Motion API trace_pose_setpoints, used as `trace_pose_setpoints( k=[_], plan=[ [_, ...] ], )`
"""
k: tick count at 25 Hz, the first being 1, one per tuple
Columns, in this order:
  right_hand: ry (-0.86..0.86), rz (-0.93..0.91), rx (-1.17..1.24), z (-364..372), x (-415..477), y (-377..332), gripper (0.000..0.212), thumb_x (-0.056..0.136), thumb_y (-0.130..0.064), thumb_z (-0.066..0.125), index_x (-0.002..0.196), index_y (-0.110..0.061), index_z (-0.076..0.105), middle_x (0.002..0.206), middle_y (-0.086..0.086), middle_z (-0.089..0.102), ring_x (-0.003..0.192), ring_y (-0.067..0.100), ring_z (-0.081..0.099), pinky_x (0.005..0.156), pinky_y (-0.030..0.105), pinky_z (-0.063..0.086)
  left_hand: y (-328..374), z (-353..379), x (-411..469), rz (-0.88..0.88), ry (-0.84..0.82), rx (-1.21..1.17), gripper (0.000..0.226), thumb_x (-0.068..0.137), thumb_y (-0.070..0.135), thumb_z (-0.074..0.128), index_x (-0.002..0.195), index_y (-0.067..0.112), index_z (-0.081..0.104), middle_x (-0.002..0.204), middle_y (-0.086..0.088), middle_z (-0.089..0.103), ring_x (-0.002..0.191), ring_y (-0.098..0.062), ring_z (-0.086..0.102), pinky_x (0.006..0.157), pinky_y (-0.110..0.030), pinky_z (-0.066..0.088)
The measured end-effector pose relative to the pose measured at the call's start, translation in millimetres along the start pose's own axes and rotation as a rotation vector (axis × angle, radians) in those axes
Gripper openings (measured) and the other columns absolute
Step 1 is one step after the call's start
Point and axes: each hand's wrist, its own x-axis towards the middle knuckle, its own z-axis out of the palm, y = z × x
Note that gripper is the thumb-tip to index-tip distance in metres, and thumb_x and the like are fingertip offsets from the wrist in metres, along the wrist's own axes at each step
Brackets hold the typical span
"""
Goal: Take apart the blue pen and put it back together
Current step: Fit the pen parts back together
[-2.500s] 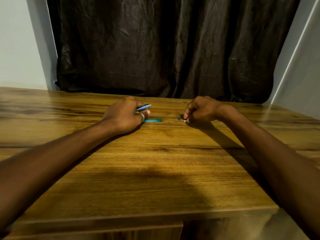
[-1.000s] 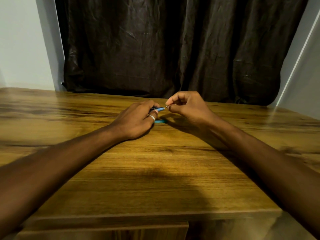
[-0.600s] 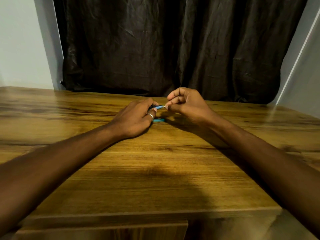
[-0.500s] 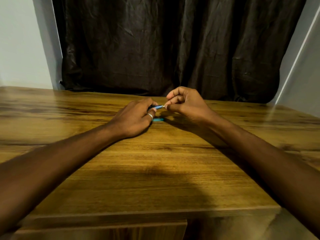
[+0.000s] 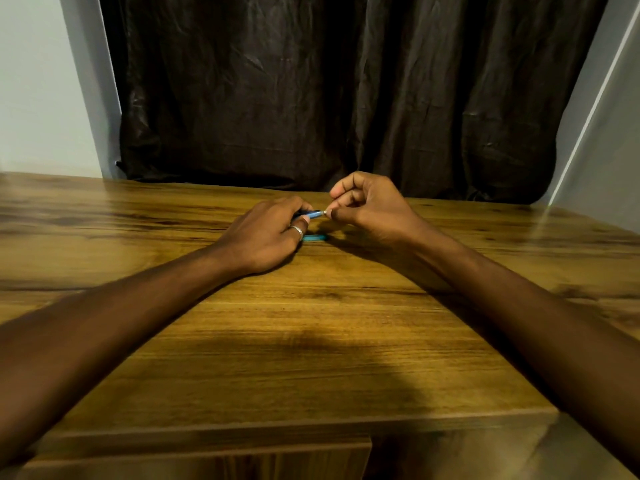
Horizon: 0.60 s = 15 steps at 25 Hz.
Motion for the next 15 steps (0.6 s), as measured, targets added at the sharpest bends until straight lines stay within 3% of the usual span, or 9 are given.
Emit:
trace_pose_setpoints(
  k=[9, 15],
  plan=[
    [-0.030, -0.082, -0.166, -1.8, -2.3, -1.0, 0.028, 0.082, -0.005, 0.075, 0.096, -0.024, 0.062, 0.079, -0.011, 0.076, 0.072, 0.000, 0.073, 0.056, 0.011, 0.051, 2.3, -0.1, -0.2, 0.005, -0.017, 0.012, 0.020, 0.100, 0.031, 0.050, 0.117, 0.030, 0.060, 0.105, 0.008, 0.063, 0.094, -0.016, 0.059, 0.076, -0.040, 0.052],
    [-0.020, -0.141, -0.273, -1.2, -6.2, -6.8, 0.028, 0.081, -0.002, 0.075, 0.103, -0.015, 0.064, 0.079, -0.002, 0.075, 0.059, -0.009, 0.065, 0.050, 0.007, 0.044, 2.2, 0.2, 0.3, 0.027, -0.025, 0.049, 0.020, 0.100, 0.032, 0.051, 0.117, 0.028, 0.061, 0.095, 0.011, 0.061, 0.087, -0.013, 0.060, 0.067, -0.036, 0.050]
  ],
)
